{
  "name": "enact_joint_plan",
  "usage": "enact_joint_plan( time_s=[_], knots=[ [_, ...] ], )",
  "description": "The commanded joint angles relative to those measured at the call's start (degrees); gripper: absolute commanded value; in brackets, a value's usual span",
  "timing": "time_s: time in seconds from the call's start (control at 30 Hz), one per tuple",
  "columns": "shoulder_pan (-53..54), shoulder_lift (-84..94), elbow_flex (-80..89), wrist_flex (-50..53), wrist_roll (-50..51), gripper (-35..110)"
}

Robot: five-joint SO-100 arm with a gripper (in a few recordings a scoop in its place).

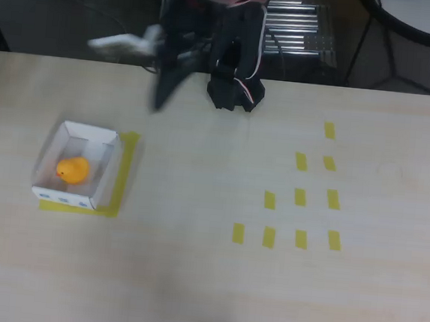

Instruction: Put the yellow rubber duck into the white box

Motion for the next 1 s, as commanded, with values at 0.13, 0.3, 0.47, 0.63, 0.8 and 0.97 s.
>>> enact_joint_plan(
  time_s=[0.13, 0.3, 0.47, 0.63, 0.8, 0.97],
  knots=[
    [-22.1, 42.5, 60.8, -14.0, 5.3, 0],
    [-21.4, 51.1, 73.6, -13.6, 12.3, 0],
    [-21.8, 54.9, 76.8, -9.1, 14.9, 0],
    [-21.3, 54.9, 77.3, -9.8, 15.6, 0],
    [-21.2, 54.9, 77.3, -9.8, 15.6, 0],
    [-21.3, 54.9, 77.3, -9.8, 15.6, 0]
  ],
)
